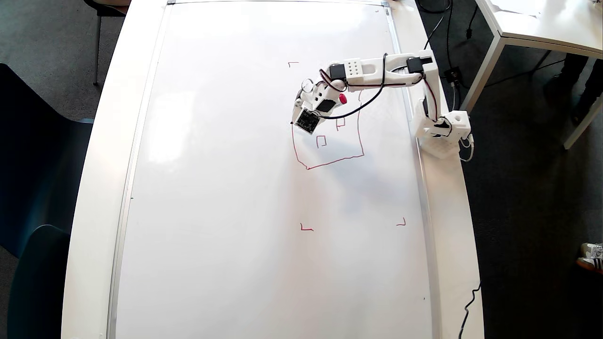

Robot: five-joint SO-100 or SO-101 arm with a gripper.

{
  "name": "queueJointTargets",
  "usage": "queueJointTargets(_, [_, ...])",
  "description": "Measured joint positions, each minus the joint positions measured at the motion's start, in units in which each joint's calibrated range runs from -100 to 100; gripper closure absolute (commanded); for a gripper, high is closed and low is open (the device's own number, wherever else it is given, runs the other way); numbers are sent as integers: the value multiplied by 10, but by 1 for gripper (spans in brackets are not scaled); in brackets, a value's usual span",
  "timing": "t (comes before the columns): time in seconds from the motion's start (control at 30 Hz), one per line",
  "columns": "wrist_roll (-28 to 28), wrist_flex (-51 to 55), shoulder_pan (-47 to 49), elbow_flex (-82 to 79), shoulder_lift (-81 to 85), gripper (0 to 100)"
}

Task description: Draw on a whiteboard a robot head using a pen attached to the gripper

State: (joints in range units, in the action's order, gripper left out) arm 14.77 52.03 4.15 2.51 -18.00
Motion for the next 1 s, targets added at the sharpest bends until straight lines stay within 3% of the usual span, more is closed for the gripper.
queueJointTargets(1.0, [10, -6, 2, 26, -55, 99])
